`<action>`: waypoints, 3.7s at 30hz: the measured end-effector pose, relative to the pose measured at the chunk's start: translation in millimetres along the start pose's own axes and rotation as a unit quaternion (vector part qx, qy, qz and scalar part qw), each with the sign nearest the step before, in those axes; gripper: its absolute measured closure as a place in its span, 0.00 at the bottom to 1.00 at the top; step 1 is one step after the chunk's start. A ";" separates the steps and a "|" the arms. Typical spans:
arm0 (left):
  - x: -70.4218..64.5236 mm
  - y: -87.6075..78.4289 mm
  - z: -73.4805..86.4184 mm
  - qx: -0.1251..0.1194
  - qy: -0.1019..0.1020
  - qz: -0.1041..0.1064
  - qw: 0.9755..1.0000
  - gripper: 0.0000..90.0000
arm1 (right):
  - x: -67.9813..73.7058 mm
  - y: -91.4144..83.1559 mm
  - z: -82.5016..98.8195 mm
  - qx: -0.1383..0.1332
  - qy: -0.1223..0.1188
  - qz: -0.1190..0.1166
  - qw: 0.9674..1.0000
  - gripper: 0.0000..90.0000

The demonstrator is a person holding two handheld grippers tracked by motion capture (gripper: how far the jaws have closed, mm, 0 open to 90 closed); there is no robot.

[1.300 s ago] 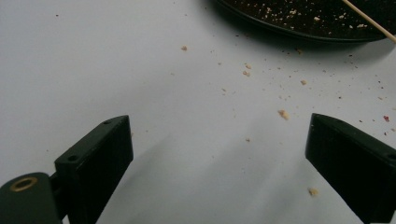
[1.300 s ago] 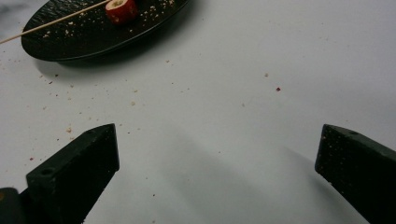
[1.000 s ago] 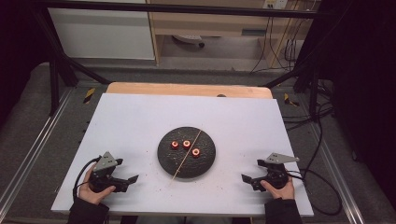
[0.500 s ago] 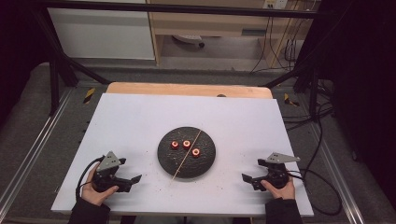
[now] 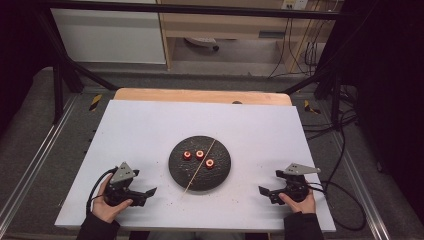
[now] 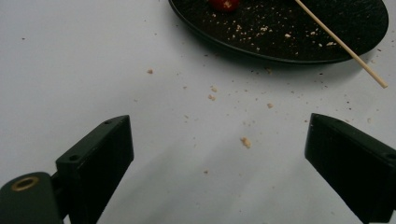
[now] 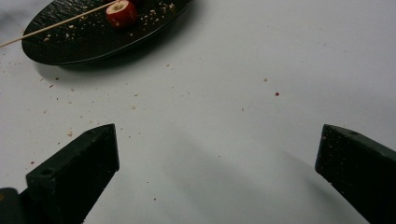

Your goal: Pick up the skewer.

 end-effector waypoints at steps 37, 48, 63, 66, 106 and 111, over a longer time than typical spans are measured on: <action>-49.7 29.2 -64.3 0.019 0.009 -0.010 1.000 0.14 | 1.4 0.5 -1.4 0.000 -0.001 0.002 1.000 0.01; -59.1 48.5 -78.6 0.039 0.013 -0.010 0.999 0.16 | 1.3 1.1 -1.3 0.000 -0.004 0.002 1.000 0.01; -70.1 70.0 -87.0 0.076 0.013 -0.015 0.997 0.29 | 1.6 1.0 -1.3 0.003 -0.002 0.000 1.000 0.01; -74.2 75.6 -88.2 0.090 0.008 -0.016 0.996 0.32 | 1.3 1.0 -1.4 0.001 -0.003 0.000 1.000 0.01; -99.7 99.5 -86.7 0.145 -0.022 -0.059 0.987 0.88 | 1.8 0.8 -1.7 0.003 -0.001 -0.002 1.000 0.01; -100.2 99.8 -86.6 0.141 -0.031 -0.064 0.987 0.91 | 2.0 0.7 -2.0 0.001 0.001 -0.002 1.000 0.01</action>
Point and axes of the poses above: each handheld gripper's, and its own axes: y roughly forward along the jaws, z roughly out of its underside, x roughly to its left, the point moved 4 cm from there along y, roughly forward along the jaws, and after that the axes turned 4 degrees about -y, right-handed, at the moved point
